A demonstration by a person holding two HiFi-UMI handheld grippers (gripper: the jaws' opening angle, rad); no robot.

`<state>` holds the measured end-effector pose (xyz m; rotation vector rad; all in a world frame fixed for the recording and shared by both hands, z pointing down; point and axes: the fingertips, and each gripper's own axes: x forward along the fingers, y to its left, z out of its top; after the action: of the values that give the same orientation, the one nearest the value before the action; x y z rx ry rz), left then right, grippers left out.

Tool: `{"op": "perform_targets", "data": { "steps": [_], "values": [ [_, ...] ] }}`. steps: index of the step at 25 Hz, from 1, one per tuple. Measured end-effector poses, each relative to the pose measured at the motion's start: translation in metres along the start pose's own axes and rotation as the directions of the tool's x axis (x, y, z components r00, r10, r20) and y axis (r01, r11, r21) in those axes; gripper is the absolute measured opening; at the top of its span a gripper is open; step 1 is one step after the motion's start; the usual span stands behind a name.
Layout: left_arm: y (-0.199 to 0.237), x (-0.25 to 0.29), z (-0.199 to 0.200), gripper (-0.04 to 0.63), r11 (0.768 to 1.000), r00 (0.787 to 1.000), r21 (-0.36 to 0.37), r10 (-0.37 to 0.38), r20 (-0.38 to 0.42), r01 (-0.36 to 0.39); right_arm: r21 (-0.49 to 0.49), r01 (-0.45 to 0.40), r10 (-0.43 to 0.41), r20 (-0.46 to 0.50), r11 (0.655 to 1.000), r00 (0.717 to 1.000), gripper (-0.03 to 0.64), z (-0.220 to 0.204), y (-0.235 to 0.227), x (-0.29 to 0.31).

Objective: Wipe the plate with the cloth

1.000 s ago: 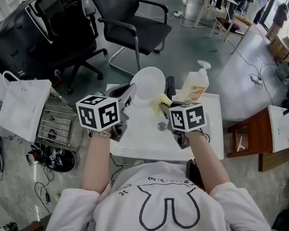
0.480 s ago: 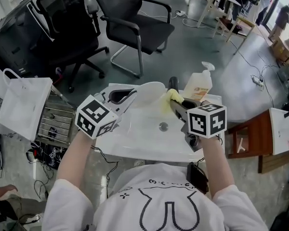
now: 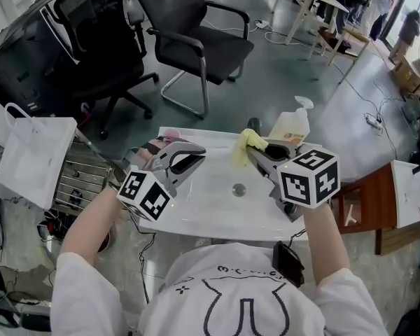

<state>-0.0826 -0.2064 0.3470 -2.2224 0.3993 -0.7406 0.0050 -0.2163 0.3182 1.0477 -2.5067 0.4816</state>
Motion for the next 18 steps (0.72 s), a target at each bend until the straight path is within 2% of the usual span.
{"op": "perform_targets", "data": {
  "steps": [3, 5, 7, 12, 18],
  "values": [
    [-0.004, 0.001, 0.002, 0.018, 0.984, 1.000, 0.175, 0.030, 0.005, -0.030, -0.020, -0.038, 0.038, 0.004, 0.999, 0.999, 0.048, 0.007, 0.015, 0.008],
    [-0.007, 0.002, 0.005, 0.018, 0.956, 0.998, 0.288, 0.058, 0.015, -0.060, -0.037, -0.072, 0.072, 0.001, 0.997, 0.997, 0.048, 0.010, 0.028, 0.015],
    [-0.010, 0.003, 0.009, 0.018, 0.926, 0.996, 0.367, 0.088, 0.031, -0.093, -0.062, -0.098, 0.097, -0.008, 0.993, 0.995, 0.048, 0.009, 0.039, 0.021],
    [-0.013, 0.004, 0.018, 0.018, 0.865, 0.989, 0.479, 0.137, 0.058, -0.148, -0.160, -0.090, 0.083, -0.047, 0.983, 0.995, 0.048, 0.002, 0.053, 0.035],
    [-0.015, -0.001, 0.014, 0.018, 0.850, 0.987, 0.503, 0.146, 0.062, -0.158, -0.156, -0.063, 0.048, -0.103, 0.986, 0.993, 0.048, -0.011, 0.035, 0.036]
  ]
}}
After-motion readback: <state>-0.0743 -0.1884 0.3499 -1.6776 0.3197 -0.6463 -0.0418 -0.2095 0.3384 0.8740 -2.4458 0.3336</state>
